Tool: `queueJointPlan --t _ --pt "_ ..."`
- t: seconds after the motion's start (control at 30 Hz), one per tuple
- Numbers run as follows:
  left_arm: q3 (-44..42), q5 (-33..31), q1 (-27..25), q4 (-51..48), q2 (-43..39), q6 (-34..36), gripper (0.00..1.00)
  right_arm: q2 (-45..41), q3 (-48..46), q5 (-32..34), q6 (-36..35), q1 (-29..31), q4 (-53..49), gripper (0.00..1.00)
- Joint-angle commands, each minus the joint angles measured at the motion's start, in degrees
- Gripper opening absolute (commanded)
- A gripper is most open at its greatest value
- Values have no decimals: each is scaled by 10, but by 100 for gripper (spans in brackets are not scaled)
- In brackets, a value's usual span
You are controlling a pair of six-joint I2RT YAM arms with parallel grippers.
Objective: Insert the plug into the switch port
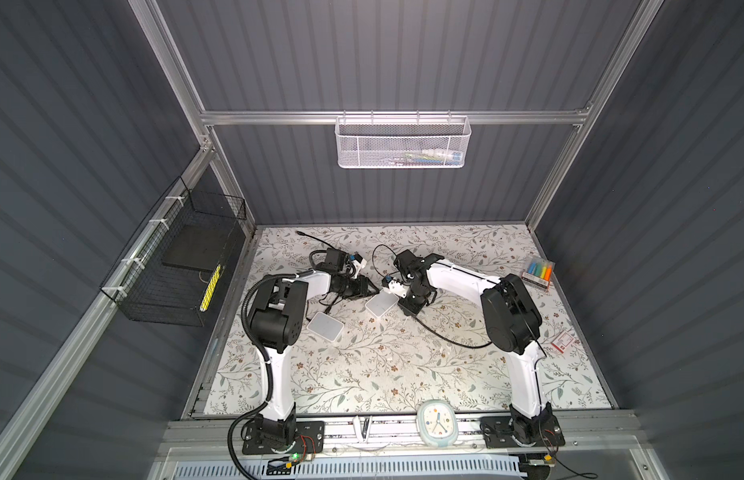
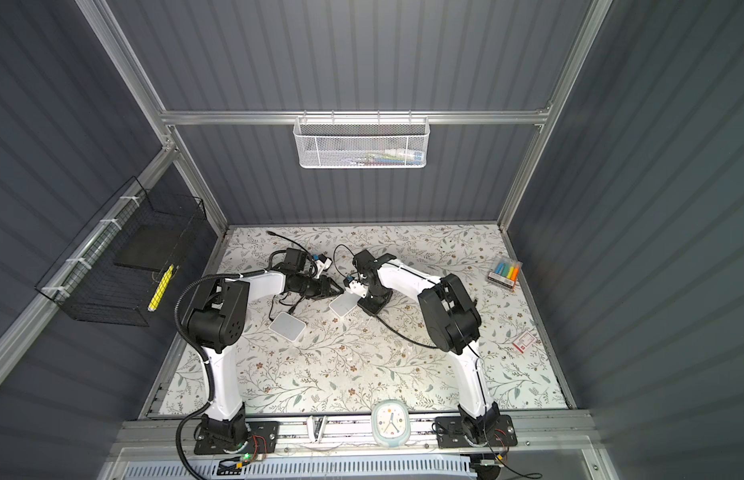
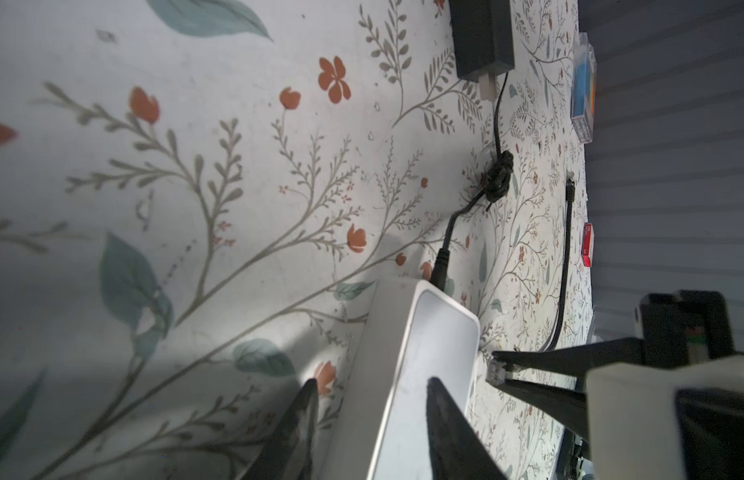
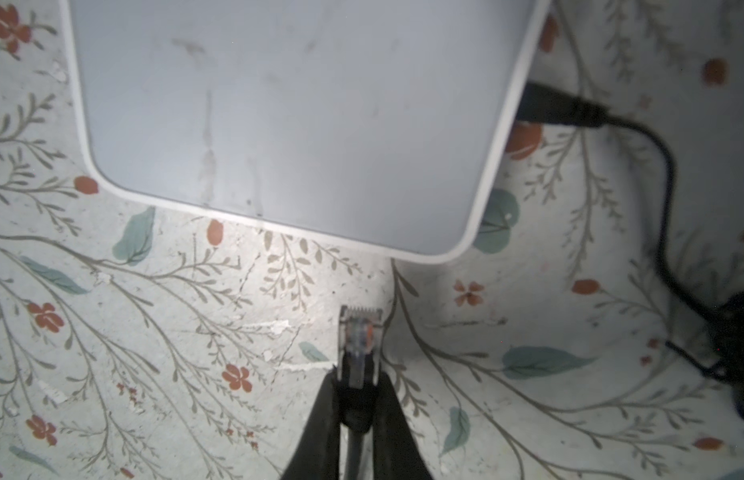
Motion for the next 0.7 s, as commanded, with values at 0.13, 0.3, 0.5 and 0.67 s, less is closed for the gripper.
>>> queueJointPlan --t 0.13,0.3,0.5,0.67 --pt "27 32 2 6 16 7 43 32 37 2 5 -2 -36 0" --pt "22 45 1 17 20 3 43 42 49 3 7 0 -45 0" --pt "7 59 1 27 20 3 42 54 67 6 12 1 -56 0" --pt "-8 71 1 46 20 -3 40 65 78 8 13 3 -67 0"
